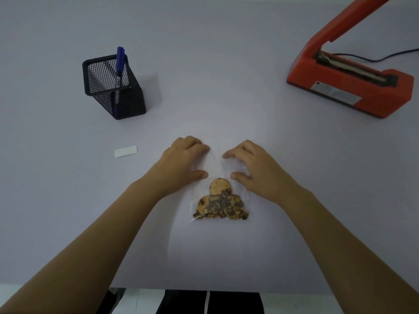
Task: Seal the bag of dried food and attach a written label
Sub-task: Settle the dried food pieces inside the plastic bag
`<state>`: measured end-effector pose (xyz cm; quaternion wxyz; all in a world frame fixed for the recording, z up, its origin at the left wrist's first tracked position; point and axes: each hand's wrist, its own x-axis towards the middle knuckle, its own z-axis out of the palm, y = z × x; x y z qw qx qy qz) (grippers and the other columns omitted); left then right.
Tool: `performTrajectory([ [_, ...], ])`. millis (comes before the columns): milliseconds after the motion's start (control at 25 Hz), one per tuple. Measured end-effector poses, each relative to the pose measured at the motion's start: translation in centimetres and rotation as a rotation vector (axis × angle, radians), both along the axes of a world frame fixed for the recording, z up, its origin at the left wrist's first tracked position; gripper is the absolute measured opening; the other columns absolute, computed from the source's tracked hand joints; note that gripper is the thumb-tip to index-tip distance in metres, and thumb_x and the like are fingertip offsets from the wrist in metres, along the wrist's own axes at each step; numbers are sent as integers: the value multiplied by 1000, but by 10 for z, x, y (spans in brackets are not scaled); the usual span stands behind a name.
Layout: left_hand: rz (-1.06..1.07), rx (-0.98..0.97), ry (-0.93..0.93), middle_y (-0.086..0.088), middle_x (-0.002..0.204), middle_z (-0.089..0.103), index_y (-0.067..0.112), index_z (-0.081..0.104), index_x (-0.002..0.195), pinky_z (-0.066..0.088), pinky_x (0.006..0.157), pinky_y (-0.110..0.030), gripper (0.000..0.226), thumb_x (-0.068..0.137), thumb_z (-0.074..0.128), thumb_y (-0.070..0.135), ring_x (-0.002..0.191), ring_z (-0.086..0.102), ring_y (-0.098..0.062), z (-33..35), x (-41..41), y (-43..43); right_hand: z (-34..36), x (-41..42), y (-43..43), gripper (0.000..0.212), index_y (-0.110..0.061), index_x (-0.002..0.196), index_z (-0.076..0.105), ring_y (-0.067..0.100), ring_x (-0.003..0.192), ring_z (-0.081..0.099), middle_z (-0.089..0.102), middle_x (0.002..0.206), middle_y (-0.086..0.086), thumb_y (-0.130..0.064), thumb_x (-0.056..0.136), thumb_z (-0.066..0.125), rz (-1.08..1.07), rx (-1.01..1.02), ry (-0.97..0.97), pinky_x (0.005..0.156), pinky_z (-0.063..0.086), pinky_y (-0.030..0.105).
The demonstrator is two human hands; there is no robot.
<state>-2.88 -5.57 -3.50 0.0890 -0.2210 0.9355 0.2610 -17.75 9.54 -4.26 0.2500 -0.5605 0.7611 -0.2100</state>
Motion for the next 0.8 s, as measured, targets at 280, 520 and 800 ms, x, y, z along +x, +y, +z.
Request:
performTrajectory([
  [280, 63, -17, 174, -8, 126, 50, 13, 53, 126, 30, 91, -24, 45, 83, 67, 22, 113, 43, -24, -7, 11, 13, -8, 1, 7, 31, -23, 103, 71, 11, 82, 45, 56, 94, 7, -3, 82, 59, 124, -58, 29, 69, 41, 26],
  [520, -15, 48, 200, -5, 94, 67, 10, 70, 98, 36, 76, -15, 21, 83, 59, 0, 87, 59, -20, -7, 7, 21, 3, 8, 1, 19, -21, 97, 74, 12, 80, 50, 54, 86, -2, -25, 83, 63, -5, 23, -71, 69, 42, 23],
  [800, 207, 81, 171, -4, 87, 65, 10, 68, 88, 46, 76, -29, 15, 83, 66, 24, 81, 56, -17, -5, -5, 34, 12, 10, -11, 11, -18, 84, 76, 11, 70, 63, 74, 80, 0, -26, 78, 72, -178, 106, -95, 63, 46, 17],
])
